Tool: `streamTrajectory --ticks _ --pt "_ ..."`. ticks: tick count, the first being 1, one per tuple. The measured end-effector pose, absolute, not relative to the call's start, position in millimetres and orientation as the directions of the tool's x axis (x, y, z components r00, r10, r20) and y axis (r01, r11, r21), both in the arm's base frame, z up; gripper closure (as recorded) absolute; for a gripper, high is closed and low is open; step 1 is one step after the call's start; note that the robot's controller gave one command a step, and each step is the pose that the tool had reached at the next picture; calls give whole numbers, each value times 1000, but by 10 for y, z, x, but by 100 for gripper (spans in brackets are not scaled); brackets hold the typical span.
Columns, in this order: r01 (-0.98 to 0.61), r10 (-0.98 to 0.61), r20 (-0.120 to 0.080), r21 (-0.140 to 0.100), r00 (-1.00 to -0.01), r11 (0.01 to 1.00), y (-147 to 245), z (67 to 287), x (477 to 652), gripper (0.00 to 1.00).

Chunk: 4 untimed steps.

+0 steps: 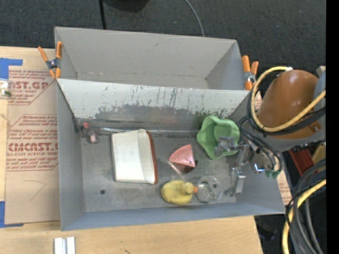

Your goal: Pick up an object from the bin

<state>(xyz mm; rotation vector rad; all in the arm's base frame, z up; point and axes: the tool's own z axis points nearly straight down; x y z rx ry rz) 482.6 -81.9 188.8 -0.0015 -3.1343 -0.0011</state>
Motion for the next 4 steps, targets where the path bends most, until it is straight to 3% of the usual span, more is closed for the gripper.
streamTrajectory --ticks 1,2,3,4 --pt "0 0 -1 0 -1000 1000 -816 1929 4844 0" --pt "-69 -69 -3 -1 -998 998 -540 1455 4901 0" --pt "-240 -240 -2 0 -971 971 -235 969 4960 0" --pt "-267 -267 -2 -1 -964 964 157 695 5062 100"
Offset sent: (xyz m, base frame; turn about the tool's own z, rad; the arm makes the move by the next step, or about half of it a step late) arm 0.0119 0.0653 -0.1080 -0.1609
